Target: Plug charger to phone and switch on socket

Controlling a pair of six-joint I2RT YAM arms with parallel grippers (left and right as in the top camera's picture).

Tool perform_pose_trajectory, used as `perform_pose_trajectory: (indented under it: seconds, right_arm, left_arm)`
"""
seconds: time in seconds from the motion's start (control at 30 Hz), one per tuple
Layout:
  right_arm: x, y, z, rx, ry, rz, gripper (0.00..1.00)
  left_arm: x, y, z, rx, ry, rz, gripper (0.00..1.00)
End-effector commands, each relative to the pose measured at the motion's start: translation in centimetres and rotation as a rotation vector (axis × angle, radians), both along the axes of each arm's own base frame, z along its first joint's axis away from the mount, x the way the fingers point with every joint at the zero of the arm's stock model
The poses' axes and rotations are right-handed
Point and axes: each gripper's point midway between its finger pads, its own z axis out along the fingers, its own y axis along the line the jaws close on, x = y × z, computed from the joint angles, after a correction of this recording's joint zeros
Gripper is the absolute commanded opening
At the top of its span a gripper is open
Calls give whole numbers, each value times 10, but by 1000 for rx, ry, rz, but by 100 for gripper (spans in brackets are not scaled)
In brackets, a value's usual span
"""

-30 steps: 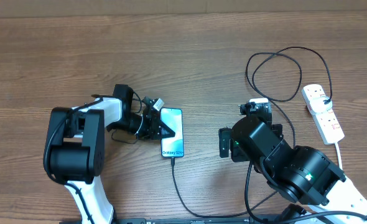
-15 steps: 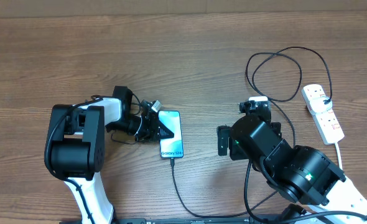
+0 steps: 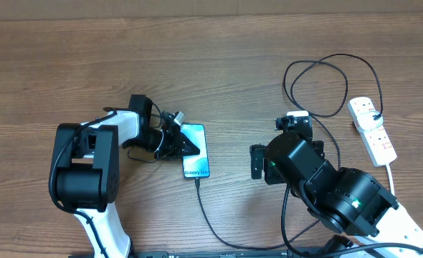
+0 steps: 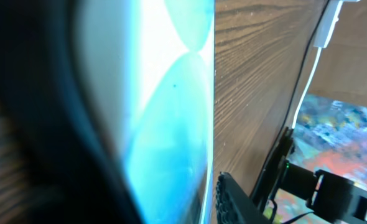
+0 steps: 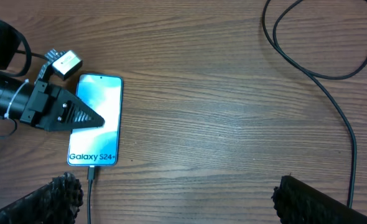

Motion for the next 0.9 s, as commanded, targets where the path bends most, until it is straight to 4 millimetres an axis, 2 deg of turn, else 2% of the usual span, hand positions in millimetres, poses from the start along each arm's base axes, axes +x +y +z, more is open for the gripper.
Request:
perform_pose_trajectory:
  seconds: [0.0,0.1,0.27,0.4,0.5,0.73,0.87]
  right_arm:
    - [0,-1,-3,1,4,-9,100]
    - [-1,-3,-10,-12,17,-9,100]
    - [-2,-3,-15,-20,24,-9,100]
    - [0,-1,-13,-10,15,-9,100]
    - [1,0,-12,-6,10,-9,100]
    - [4,3,-10,10,-4,-9,100]
    - [4,3,-10,10,-4,-8,100]
  left_arm:
    - [-17,65,-72,458,50,-30,33]
    - [-17,66,-73,465,49,-31,38]
    - [-17,66,-73,463,41,-41,41]
    - [-21,66,-72,447,-3,-126,39]
    - [-28,67,-71,442,-25,-198,44]
    - [-31,90,-79,573,-22,-242,45]
    - [-26,101,-83,654,-3,-182,49]
